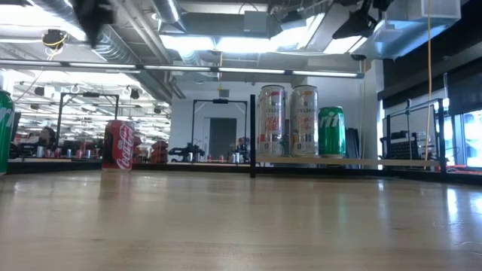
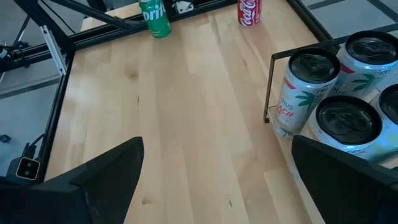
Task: Place canned beverage on shelf
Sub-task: Put the green soda can on the shelf aligned with the other green soda can
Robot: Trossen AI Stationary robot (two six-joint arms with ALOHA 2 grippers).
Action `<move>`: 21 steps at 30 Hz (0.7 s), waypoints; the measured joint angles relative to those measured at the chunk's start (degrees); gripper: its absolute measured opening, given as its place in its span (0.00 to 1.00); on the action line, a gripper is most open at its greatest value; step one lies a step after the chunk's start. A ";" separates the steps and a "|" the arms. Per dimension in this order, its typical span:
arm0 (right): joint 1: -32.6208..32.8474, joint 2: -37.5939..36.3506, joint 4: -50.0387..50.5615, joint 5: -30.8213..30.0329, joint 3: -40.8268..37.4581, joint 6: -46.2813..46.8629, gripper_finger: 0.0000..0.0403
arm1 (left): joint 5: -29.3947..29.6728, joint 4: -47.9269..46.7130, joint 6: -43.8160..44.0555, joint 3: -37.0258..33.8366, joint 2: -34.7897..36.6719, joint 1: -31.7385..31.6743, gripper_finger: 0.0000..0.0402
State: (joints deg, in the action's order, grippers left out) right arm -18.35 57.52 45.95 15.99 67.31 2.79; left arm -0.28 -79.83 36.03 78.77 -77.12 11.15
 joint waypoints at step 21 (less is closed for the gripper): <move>0.00 0.00 -1.35 -0.42 0.00 1.44 0.97 | 0.14 -10.17 -2.16 -10.55 15.97 1.62 0.94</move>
State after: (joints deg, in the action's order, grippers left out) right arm -18.35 57.52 44.60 15.57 67.31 4.23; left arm -0.14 -90.00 33.87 68.22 -61.15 12.77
